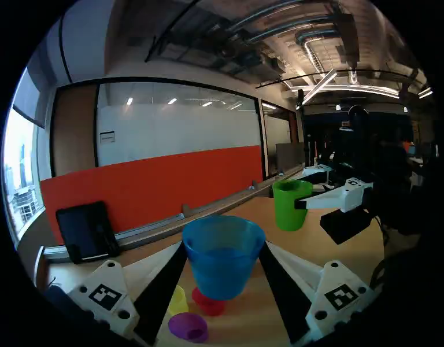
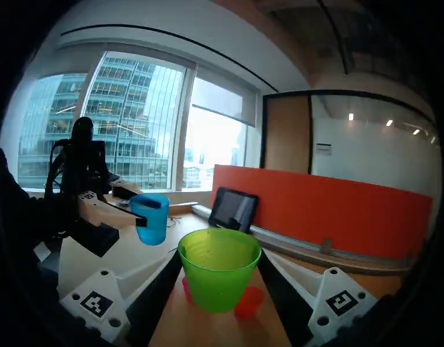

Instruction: Pour water

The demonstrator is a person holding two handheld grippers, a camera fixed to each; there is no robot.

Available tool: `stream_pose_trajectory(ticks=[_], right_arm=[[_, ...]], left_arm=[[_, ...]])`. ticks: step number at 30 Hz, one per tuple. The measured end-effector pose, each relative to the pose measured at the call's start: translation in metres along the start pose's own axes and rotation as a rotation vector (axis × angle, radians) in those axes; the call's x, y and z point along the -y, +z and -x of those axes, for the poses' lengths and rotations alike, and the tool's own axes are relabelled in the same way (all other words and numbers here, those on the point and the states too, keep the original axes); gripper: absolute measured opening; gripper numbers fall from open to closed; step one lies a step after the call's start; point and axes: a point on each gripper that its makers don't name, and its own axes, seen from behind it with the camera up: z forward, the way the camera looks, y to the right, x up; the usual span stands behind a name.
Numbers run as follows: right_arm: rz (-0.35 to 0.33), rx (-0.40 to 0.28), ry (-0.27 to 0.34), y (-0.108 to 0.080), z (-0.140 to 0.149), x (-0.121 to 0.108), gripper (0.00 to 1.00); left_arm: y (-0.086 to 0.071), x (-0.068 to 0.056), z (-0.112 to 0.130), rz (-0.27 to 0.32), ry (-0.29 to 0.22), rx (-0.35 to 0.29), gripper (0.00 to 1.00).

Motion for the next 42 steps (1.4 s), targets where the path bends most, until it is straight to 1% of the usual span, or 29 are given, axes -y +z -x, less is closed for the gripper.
stream_pose_trajectory(ticks=[3, 9, 18, 24, 36, 42], right_arm=[[-0.012, 0.001, 0.001, 0.003, 0.003, 0.005, 0.93], [-0.033, 0.013, -0.003, 0.01, 0.012, 0.014, 0.92], [-0.076, 0.009, 0.013, 0.021, 0.02, 0.032, 0.93], [-0.096, 0.014, 0.011, 0.029, 0.027, 0.041, 0.92], [-0.139, 0.03, 0.011, 0.044, 0.043, 0.059, 0.92], [-0.157, 0.033, 0.015, 0.053, 0.048, 0.068, 0.92]], left_arm=[[0.0, 0.003, -0.003, -0.009, 0.032, -0.004, 0.85], [0.001, 0.011, -0.016, -0.046, 0.116, -0.022, 0.85], [0.006, 0.008, -0.035, -0.062, 0.243, -0.039, 0.85], [0.007, 0.006, -0.047, -0.075, 0.332, -0.049, 0.85], [0.009, 0.009, -0.067, -0.104, 0.474, -0.069, 0.86], [0.006, 0.01, -0.076, -0.113, 0.53, -0.08, 0.85]])
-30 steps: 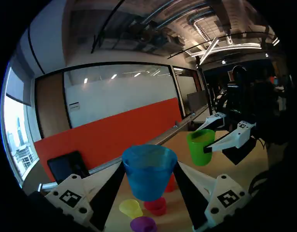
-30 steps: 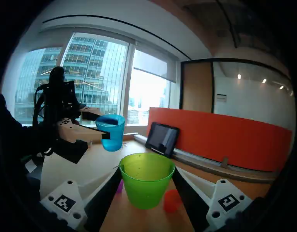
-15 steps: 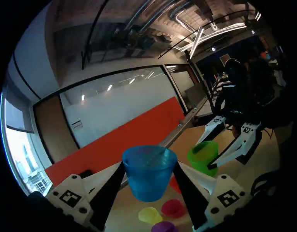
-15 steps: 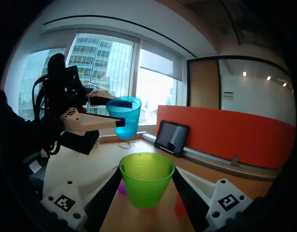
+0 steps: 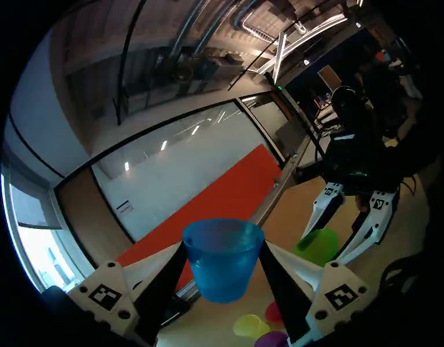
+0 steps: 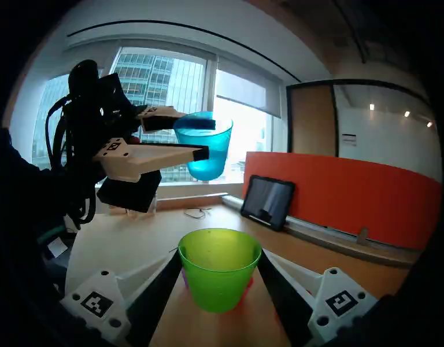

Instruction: Pour water

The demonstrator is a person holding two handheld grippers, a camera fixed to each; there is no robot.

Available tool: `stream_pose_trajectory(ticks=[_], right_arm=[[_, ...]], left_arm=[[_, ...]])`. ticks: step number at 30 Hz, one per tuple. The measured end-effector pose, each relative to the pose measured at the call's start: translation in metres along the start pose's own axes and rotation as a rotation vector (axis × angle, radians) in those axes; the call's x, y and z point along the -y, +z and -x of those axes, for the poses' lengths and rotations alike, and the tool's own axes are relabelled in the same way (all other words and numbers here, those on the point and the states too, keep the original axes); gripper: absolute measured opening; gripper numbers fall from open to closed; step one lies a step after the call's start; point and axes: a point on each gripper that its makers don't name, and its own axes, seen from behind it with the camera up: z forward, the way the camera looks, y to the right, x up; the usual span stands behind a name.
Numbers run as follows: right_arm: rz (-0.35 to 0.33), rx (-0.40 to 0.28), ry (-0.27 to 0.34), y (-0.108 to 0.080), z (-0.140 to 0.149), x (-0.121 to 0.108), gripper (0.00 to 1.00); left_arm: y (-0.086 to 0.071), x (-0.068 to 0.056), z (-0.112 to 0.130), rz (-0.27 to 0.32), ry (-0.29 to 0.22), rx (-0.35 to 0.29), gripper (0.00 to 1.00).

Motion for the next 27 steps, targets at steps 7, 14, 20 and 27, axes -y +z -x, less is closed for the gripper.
stream_pose_trajectory(ticks=[7, 14, 20, 27], right_arm=[[-0.022, 0.002, 0.006, 0.01, 0.007, 0.009, 0.92], [-0.032, 0.003, 0.009, 0.016, 0.011, 0.012, 0.92], [-0.041, 0.006, 0.006, 0.02, 0.014, 0.015, 0.92], [-0.052, 0.015, -0.001, 0.024, 0.018, 0.019, 0.92]], left_arm=[[-0.001, 0.004, -0.006, -0.015, 0.07, -0.002, 0.85], [-0.002, 0.007, -0.015, -0.022, 0.121, -0.01, 0.85], [-0.002, 0.007, -0.018, -0.027, 0.171, -0.015, 0.86], [-0.001, 0.005, -0.018, -0.027, 0.219, -0.02, 0.86]])
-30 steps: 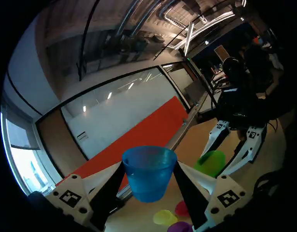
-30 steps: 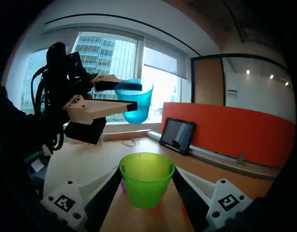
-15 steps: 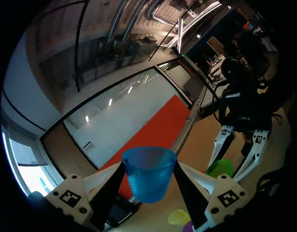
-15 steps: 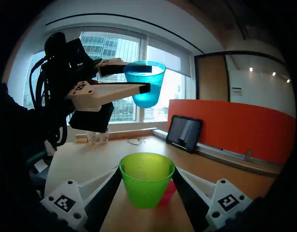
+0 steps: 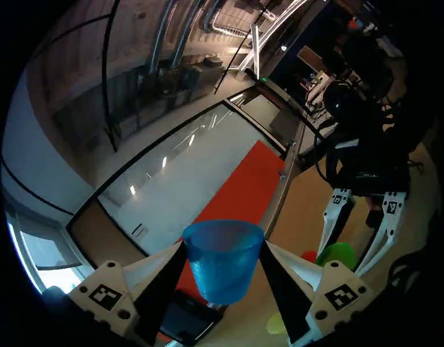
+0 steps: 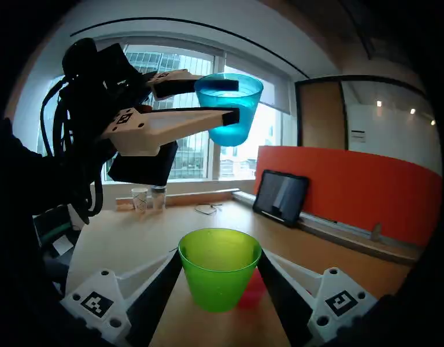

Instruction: Pour water

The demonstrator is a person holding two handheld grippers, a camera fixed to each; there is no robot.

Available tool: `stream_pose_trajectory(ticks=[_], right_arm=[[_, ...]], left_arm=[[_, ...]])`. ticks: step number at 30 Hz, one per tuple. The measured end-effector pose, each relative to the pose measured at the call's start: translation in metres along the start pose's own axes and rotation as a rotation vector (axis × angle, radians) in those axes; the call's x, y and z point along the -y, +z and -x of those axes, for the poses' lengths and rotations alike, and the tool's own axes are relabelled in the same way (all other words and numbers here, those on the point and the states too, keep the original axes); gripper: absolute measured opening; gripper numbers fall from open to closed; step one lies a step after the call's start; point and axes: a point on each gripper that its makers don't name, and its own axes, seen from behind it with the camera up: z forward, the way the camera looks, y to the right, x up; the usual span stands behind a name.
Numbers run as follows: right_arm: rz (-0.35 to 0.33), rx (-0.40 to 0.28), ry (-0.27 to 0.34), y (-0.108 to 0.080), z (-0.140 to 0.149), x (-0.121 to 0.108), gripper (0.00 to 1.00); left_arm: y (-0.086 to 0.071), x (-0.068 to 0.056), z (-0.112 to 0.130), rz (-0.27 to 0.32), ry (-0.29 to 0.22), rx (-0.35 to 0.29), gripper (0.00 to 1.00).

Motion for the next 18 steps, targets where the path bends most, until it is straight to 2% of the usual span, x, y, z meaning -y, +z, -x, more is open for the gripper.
stream_pose_trajectory(ticks=[18], right_arm=[[-0.005, -0.006, -0.009, 0.0037, -0.0056, 0.0, 0.92]], left_arm=[[0.0008, 0.0068, -0.0064, -0.028, 0.122, -0.011, 0.86]])
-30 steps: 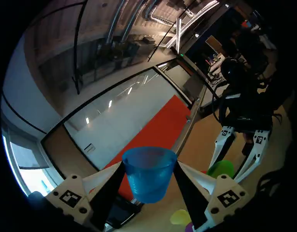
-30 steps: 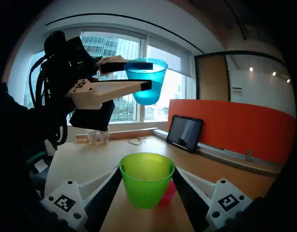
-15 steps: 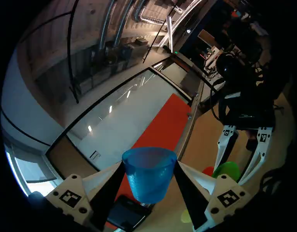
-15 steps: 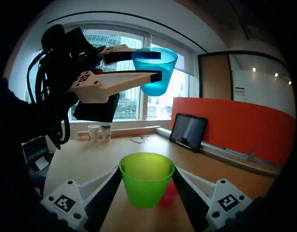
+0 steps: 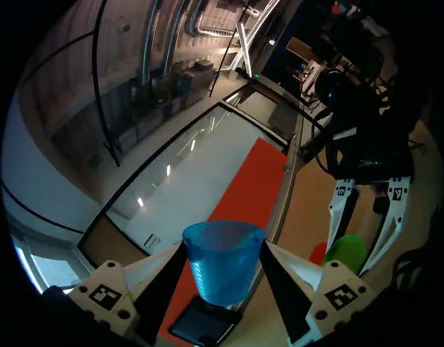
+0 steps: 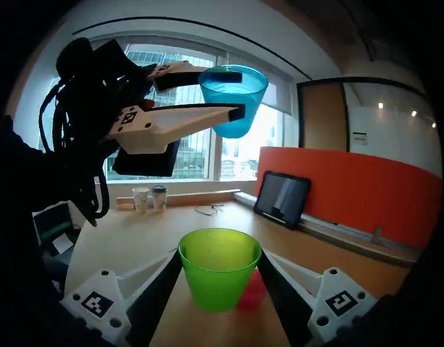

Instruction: Pour water

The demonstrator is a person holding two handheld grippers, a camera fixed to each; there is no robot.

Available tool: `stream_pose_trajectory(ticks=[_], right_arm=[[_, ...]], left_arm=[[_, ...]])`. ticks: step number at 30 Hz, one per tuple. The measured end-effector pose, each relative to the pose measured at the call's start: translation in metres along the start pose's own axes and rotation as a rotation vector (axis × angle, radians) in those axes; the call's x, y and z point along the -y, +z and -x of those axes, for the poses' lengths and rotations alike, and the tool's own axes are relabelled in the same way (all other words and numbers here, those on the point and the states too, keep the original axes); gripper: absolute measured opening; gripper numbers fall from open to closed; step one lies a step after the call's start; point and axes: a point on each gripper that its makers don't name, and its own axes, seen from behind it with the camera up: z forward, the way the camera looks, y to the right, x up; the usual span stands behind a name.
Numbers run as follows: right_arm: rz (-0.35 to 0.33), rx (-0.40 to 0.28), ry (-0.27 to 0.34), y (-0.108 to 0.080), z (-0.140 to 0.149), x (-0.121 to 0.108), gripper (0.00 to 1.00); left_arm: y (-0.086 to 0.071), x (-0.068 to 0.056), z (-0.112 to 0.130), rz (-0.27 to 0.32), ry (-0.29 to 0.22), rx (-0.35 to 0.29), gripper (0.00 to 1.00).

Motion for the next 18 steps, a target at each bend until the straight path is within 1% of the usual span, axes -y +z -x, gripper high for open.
stream_pose_trajectory(ticks=[18], right_arm=[[0.009, -0.016, 0.003, -0.0036, -0.0032, -0.0071, 0.92]], left_arm=[[0.0017, -0.0025, -0.0074, -0.009, 0.11, 0.0, 0.85]])
